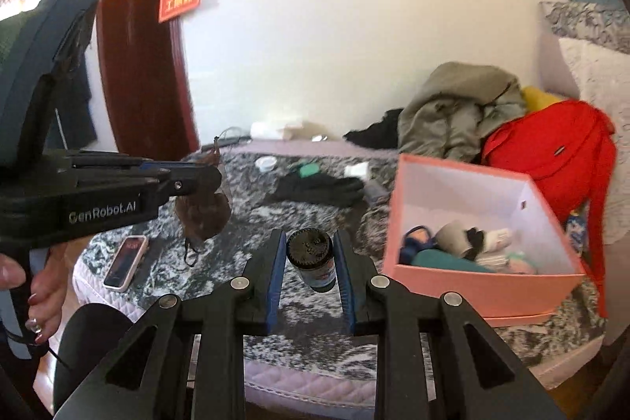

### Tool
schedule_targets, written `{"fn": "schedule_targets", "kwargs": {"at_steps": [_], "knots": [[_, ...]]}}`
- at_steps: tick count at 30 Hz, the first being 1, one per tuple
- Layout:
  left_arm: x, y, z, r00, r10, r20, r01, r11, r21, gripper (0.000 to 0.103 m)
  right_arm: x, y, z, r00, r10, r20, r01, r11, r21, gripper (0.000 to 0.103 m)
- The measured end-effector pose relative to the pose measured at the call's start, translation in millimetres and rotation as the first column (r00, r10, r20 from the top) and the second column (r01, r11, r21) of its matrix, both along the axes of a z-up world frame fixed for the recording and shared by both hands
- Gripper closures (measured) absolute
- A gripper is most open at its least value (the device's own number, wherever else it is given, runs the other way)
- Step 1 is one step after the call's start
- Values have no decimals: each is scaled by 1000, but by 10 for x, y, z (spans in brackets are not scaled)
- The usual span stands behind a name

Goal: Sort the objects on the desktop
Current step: 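Carry the hair clip and dark bottle into the pink box and release both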

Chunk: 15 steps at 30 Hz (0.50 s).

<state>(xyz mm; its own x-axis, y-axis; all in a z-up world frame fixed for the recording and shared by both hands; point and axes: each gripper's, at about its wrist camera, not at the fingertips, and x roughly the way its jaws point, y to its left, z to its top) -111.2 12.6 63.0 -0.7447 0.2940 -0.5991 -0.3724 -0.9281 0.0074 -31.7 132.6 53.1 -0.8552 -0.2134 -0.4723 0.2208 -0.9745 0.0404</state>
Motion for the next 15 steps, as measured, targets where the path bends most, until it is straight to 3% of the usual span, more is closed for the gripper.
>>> {"fn": "schedule_targets", "kwargs": {"at_steps": [8, 15], "knots": [[96, 527, 120, 998, -62, -18, 62, 998, -34, 94, 315, 505, 245, 993, -102, -58, 101, 995, -18, 77], [-56, 1099, 217, 988, -154, -10, 154, 988, 0, 94, 346, 1106, 377, 972, -221, -85, 217, 975, -46, 77]]}}
